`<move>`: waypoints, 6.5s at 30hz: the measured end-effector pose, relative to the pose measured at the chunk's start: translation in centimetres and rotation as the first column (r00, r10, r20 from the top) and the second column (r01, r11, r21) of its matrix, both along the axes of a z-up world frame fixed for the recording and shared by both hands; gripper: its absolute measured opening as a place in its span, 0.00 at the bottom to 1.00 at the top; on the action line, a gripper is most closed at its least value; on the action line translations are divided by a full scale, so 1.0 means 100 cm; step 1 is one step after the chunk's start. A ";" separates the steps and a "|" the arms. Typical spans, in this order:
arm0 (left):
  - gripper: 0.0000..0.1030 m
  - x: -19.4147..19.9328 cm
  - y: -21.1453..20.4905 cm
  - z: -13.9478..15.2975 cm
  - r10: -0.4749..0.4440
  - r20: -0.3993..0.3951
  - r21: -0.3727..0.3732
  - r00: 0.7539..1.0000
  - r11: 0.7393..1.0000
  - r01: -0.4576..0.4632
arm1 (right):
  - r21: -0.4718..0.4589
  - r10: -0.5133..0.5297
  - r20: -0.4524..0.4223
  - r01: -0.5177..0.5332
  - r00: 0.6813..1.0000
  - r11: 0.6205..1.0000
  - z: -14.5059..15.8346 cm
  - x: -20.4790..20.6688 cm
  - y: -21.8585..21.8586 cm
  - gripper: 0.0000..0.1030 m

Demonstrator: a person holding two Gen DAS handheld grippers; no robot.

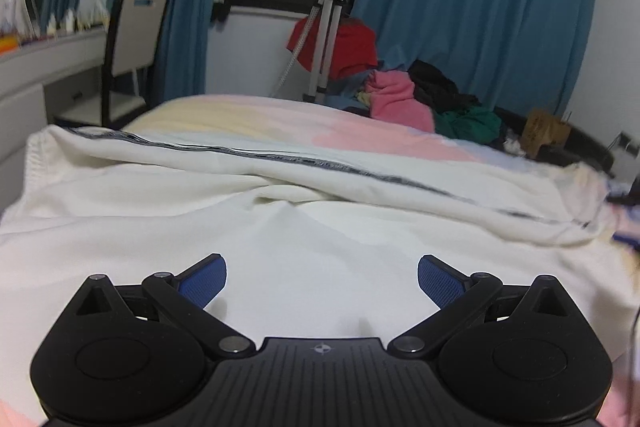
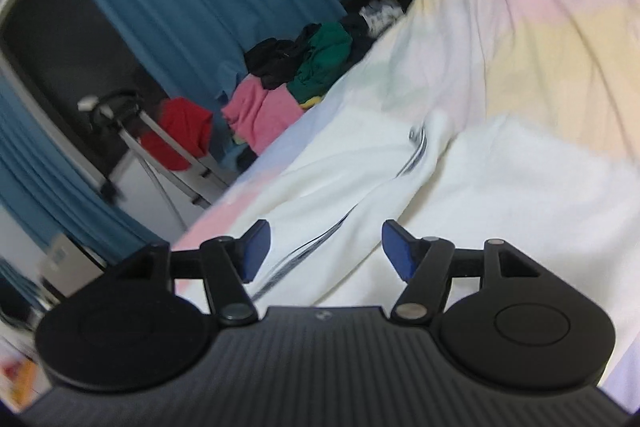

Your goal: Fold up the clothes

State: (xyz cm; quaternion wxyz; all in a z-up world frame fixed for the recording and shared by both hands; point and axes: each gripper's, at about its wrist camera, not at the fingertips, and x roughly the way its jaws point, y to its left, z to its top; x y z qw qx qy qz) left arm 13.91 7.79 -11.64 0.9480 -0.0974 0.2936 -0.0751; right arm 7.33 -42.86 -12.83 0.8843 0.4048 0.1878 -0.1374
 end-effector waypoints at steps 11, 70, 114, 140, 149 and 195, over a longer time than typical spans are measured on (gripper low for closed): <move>0.90 0.130 0.055 -0.011 0.064 -0.189 -0.318 0.980 0.940 -0.122 | 0.256 -0.079 -0.021 0.082 0.997 0.963 -0.069 0.050 -0.055 0.62; 0.26 0.299 0.050 -0.042 0.030 -0.093 -0.277 0.995 0.959 -0.055 | -0.239 -0.129 -0.020 0.120 0.991 0.963 -0.024 0.254 -0.024 0.17; 0.03 0.130 -0.102 -0.011 -0.446 -0.042 0.336 0.894 0.836 0.433 | 0.080 -0.089 0.006 0.089 0.996 0.993 -0.048 0.127 -0.056 0.08; 0.73 -0.025 -0.052 0.042 -0.308 0.036 0.136 0.951 0.944 0.301 | -0.299 0.180 -0.091 -0.199 0.979 0.933 0.029 -0.030 0.055 0.11; 0.89 -0.099 0.031 0.054 -0.069 0.042 0.126 0.997 0.990 0.063 | -0.381 0.230 -0.111 -0.255 0.967 0.889 0.036 -0.052 0.085 0.14; 0.76 -0.207 0.293 -0.010 0.352 -0.467 -0.710 0.811 0.398 -0.582 | 0.045 -0.247 -0.247 0.266 0.937 0.963 -0.019 -0.083 -0.014 0.71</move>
